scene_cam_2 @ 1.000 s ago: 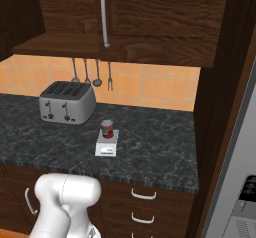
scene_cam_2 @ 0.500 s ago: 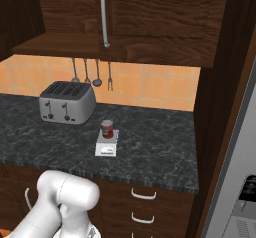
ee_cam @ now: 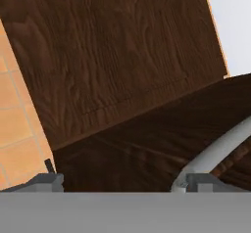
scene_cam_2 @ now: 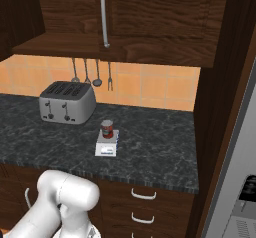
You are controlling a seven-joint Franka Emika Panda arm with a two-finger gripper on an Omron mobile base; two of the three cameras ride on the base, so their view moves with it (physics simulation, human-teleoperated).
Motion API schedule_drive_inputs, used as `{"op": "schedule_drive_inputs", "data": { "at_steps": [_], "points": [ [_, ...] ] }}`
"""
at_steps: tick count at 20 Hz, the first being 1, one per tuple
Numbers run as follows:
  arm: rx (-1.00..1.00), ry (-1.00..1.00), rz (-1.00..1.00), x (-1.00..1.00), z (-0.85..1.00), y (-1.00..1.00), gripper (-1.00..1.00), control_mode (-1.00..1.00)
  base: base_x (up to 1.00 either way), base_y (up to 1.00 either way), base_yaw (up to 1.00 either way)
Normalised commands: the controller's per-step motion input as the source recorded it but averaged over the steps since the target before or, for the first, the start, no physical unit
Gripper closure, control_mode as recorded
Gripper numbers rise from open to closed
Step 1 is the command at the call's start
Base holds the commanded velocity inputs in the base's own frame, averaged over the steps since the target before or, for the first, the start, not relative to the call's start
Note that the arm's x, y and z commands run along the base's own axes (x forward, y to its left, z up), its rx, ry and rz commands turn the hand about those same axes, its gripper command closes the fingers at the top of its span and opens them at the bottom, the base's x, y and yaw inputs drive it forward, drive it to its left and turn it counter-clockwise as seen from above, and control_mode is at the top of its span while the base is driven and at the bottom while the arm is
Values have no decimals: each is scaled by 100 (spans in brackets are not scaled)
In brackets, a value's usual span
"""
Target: Pick the canned food and place it on the digital scale for weighing, and close the cabinet.
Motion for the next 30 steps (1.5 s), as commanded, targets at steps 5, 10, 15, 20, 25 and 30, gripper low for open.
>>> {"op": "schedule_drive_inputs", "data": {
  "at_steps": [5,10,15,20,25,30],
  "points": [
    [-12,6,-9,99,-9,-5,-100,-100,0,0,0],
    [5,17,-8,68,15,-90,-100,-100,0,0,0],
    [19,24,-2,70,31,-100,-100,-100,0,0,0],
    [23,13,0,70,25,-100,-100,-100,0,0,0],
    [22,6,0,96,7,-100,-100,-100,0,0,0],
    [20,6,0,100,0,-100,-100,-100,0,0,0]
  ]
}}
